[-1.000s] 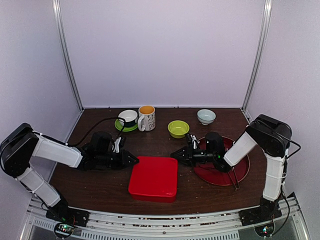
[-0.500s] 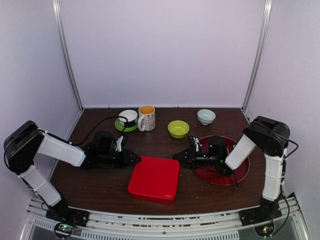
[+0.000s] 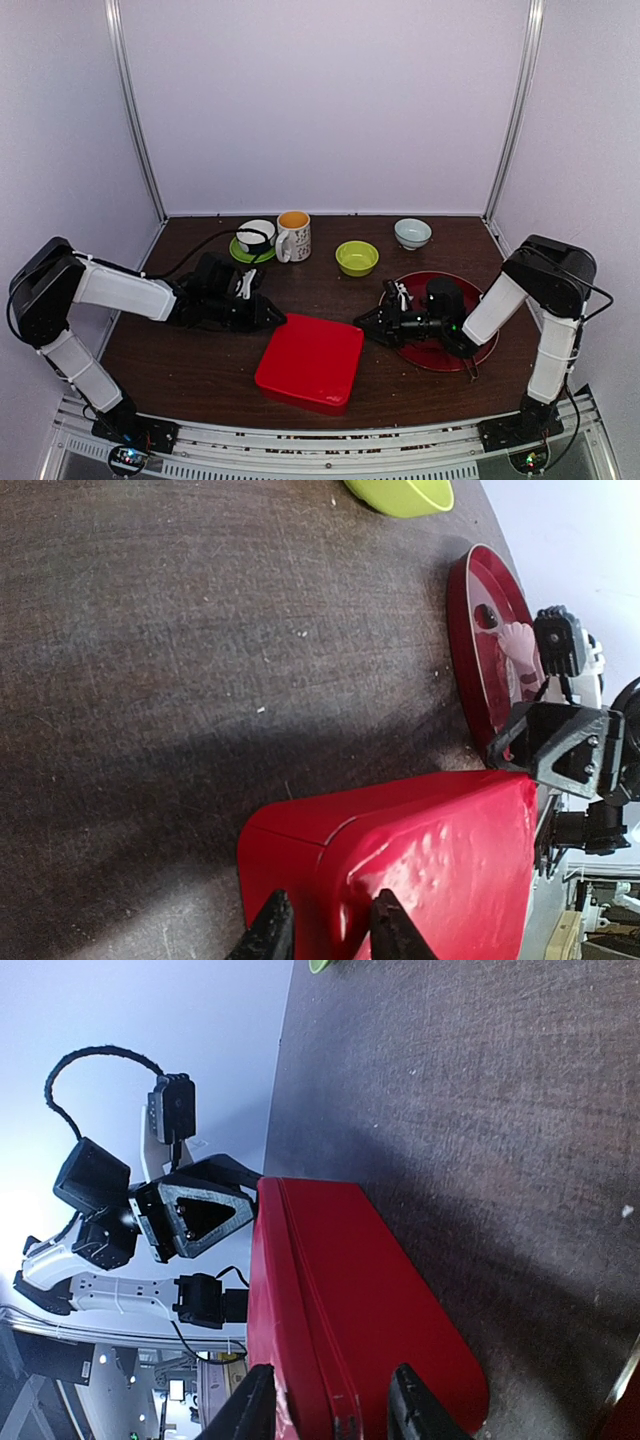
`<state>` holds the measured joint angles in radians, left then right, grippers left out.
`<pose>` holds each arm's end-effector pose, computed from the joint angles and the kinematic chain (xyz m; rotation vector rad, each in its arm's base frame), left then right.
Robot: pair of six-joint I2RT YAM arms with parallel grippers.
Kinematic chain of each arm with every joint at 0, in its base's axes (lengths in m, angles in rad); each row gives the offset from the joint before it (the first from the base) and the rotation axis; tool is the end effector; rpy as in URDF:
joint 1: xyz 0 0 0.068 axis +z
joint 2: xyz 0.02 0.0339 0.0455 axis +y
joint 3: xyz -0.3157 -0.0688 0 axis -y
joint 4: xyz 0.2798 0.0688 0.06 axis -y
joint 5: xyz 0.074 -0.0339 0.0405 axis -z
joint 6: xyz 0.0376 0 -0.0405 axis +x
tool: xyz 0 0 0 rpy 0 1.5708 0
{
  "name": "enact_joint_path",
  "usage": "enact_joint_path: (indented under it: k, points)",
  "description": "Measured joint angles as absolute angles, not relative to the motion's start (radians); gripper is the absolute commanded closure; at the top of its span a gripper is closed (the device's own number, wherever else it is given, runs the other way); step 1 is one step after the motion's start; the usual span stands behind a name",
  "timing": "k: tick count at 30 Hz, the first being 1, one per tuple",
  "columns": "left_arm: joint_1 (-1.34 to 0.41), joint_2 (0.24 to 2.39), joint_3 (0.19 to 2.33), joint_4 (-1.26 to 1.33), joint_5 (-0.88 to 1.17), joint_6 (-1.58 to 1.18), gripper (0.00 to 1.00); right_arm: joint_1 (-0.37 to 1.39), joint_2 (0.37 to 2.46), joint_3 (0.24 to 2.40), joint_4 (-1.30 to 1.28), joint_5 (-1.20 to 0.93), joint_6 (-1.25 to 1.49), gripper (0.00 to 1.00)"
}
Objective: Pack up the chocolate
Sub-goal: Press the box lid onto the packing box.
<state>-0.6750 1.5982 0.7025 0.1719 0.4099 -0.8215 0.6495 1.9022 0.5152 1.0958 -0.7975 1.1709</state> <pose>0.2496 -0.2189 0.1763 0.0514 2.5486 -1.1650 0.2456 0.2203 0.1191 -0.0993 2.2994 1.8583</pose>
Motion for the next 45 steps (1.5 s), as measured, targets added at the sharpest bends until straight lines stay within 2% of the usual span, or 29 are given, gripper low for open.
enact_joint_path:
  k: [8, 18, 31, 37, 45]
  points:
    - [-0.675, 1.547, 0.747, 0.027, 0.354, -0.768, 0.66, 0.650, 1.826, 0.499, 1.025, -0.818, 1.119, 0.36]
    - [-0.682, 1.320, 0.779, -0.141, 0.308, -0.730, 0.55, 0.650, 1.810, 0.511, 0.973, -0.849, 1.070, 0.19]
    - [-0.760, 0.954, 0.591, -0.359, 0.331, -0.849, 0.58, 0.650, 1.780, 0.566, 0.816, -0.891, 0.945, 0.19]
    - [-0.824, 0.839, 0.502, -0.421, 0.332, -0.949, 0.70, 0.650, 1.780, 0.585, 0.779, -0.899, 0.915, 0.25]
    - [-0.867, 0.743, 0.421, -0.419, 0.316, -1.042, 0.71, 0.682, 1.773, 0.567, 0.774, -0.897, 0.911, 0.26]
